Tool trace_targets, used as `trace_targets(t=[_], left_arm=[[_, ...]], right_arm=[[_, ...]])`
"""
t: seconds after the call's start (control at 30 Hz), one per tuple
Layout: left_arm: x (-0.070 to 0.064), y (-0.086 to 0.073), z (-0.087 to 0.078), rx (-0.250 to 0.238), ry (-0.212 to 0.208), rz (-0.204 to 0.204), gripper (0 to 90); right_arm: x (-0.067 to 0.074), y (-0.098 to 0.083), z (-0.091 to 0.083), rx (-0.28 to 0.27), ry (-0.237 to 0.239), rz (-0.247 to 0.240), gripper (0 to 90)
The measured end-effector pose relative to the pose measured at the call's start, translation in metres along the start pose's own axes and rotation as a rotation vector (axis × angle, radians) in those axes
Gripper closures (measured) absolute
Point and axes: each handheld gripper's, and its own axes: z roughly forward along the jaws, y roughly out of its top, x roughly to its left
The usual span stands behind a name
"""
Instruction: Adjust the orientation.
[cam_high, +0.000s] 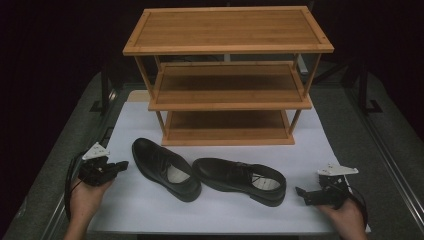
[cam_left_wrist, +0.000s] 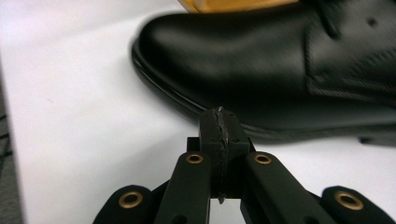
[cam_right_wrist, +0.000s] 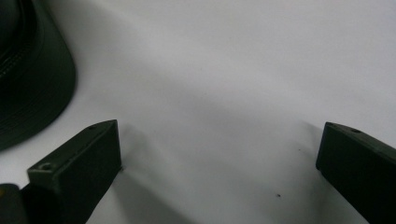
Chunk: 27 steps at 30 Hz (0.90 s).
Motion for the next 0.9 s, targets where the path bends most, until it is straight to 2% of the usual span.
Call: trace_targets(t=[0.23, 0.3, 0.37, 0.4, 0.5, 0.6, 0.63, 0.67, 0.77, 0.9], left_arm=[[0.014, 0.017, 0.010, -0.005, 0.014, 0.002, 90.0], [0.025, 0.025, 0.019, -0.013, 0.015, -0.007, 90.0], [0.027, 0.027, 0.021, -0.015, 0.016, -0.009, 90.0], [0.034, 0.032, 0.027, -0.020, 0.022, -0.016, 90.0], [0.041, 0.036, 0.033, -0.024, 0.031, -0.020, 90.0], [0.056, 0.044, 0.047, -0.023, 0.048, -0.023, 90.0], [0.056, 0.044, 0.047, -0.023, 0.048, -0.023, 90.0], [0.061, 0.046, 0.053, -0.017, 0.059, -0.026, 90.0], [0.072, 0.045, 0.065, -0.016, 0.054, -0.044, 90.0], [0.076, 0.043, 0.075, -0.019, 0.032, -0.056, 90.0]], right_arm=[[0.000, 0.000, 0.000, 0.000, 0.000, 0.000, 0.0], [0.000, 0.000, 0.000, 0.000, 0.001, 0.000, 0.0], [0.000, 0.000, 0.000, 0.001, 0.000, 0.001, 0.0], [0.000, 0.000, 0.000, 0.000, 0.000, 0.002, 0.0], [0.000, 0.000, 0.000, -0.001, 0.000, 0.000, 0.0], [0.000, 0.000, 0.000, 0.000, 0.001, 0.002, 0.0], [0.000, 0.000, 0.000, 0.000, 0.001, 0.002, 0.0], [0.000, 0.000, 0.000, 0.000, 0.001, 0.002, 0.0], [0.000, 0.000, 0.000, 0.000, 0.001, 0.002, 0.0], [0.000, 0.000, 0.000, 0.000, 0.001, 0.002, 0.0]])
